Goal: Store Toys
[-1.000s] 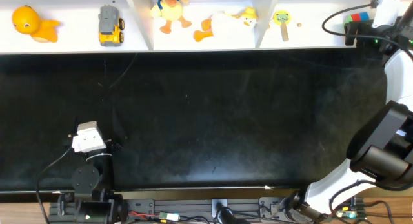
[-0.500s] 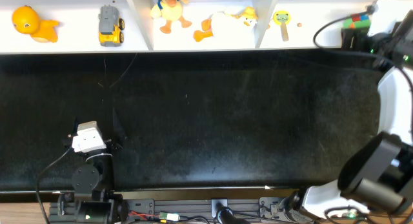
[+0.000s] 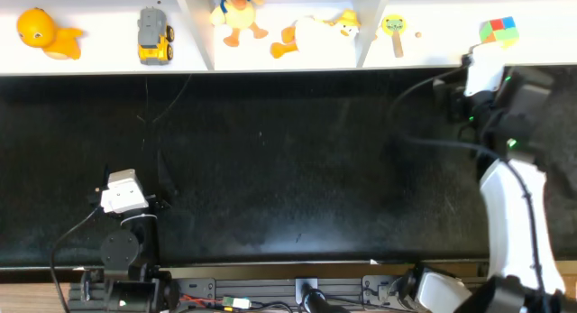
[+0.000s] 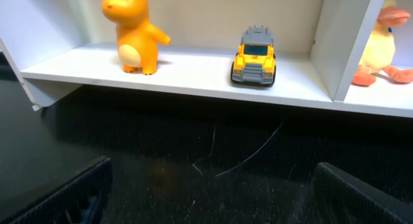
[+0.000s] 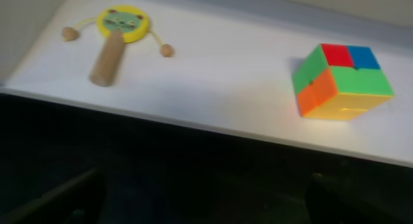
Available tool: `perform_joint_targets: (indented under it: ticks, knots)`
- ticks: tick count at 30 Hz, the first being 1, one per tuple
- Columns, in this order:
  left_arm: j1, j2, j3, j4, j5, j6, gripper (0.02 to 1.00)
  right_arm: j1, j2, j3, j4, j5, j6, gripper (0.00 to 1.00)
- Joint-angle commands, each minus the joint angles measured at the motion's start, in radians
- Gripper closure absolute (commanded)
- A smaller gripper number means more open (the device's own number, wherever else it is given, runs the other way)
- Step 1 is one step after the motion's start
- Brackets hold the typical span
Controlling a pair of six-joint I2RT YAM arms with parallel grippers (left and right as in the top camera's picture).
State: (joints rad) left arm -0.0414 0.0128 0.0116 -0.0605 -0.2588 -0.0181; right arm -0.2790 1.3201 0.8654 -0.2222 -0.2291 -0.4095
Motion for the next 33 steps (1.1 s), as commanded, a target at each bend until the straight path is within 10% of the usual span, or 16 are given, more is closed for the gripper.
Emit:
perform_joint_targets:
  ticks: [1,12,33]
  knots:
    - [0.006,-0.011,-0.004,-0.001,-0.005,0.022,0.02,0.08,-0.112,-0.121,0.111,0.118,0.186,0.005]
    - [0.006,-0.011,-0.004,-0.001,-0.005,0.022,0.02,0.378,-0.298,-0.363,0.361,0.26,0.262,0.009]
    - [0.006,-0.011,-0.003,-0.001,-0.005,0.022,0.02,0.311,-0.736,-0.821,0.587,0.255,0.324,0.005]
